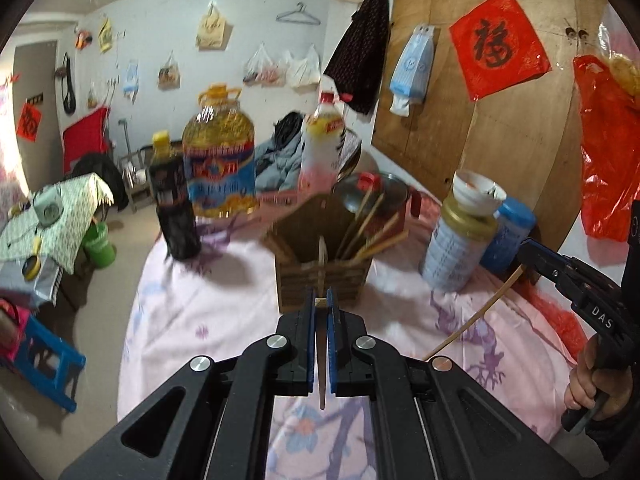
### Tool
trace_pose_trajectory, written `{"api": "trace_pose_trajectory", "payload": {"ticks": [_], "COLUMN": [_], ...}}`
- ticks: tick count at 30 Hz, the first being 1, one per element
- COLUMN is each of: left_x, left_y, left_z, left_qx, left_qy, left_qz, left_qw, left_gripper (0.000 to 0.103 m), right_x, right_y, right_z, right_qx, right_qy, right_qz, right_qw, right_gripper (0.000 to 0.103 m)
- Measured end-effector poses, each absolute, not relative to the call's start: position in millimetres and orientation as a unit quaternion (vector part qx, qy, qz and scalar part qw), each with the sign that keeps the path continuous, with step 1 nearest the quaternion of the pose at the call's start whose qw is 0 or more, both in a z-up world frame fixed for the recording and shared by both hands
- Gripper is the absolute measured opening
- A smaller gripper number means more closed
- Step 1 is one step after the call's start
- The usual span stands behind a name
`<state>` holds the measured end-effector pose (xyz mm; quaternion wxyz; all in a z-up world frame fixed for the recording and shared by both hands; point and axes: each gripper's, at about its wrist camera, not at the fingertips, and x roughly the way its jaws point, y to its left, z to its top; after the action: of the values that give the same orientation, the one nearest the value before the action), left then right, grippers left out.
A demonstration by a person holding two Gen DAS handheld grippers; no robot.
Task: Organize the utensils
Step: 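Lift both held chopsticks and carry them above the wooden holder, then lower both chopsticks into the holder and open both grippers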
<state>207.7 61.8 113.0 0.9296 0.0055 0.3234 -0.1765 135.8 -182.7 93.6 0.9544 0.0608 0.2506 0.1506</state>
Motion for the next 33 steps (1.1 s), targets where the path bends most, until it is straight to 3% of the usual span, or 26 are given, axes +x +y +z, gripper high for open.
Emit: {"api": "trace_pose_trajectory", "payload": {"ticks": [18,27,31,33], "left_x": [323.1,381.2,398.0,402.4], "left_y": [26.2,18.9,20.2,25.2], "left_z": [177.7,156.5,126.9,110.1], "left_qx": [0.007,0.007,0.0,-0.014], "left_qy": [0.246,0.255,0.285,0.307], "left_qz": [-0.187,-0.175,-0.16,-0.153], "left_qw": [0.951,0.951,0.945,0.939], "left_gripper": [0.005,0.006,0.006,0.023], "right_x": [226.6,283.5,309.1,314.2], "right_y": [-168.0,-157.4,-154.0,-159.4], "right_z": [144.8,125.4,90.4,76.7], "right_qx": [0.049,0.046,0.053,0.079], "right_qy": [0.182,0.197,0.255,0.278], "right_qz": [0.162,0.158,0.148,0.151], "right_qw": [0.969,0.966,0.954,0.945], "right_gripper": [0.006,0.006,0.011,0.011]}}
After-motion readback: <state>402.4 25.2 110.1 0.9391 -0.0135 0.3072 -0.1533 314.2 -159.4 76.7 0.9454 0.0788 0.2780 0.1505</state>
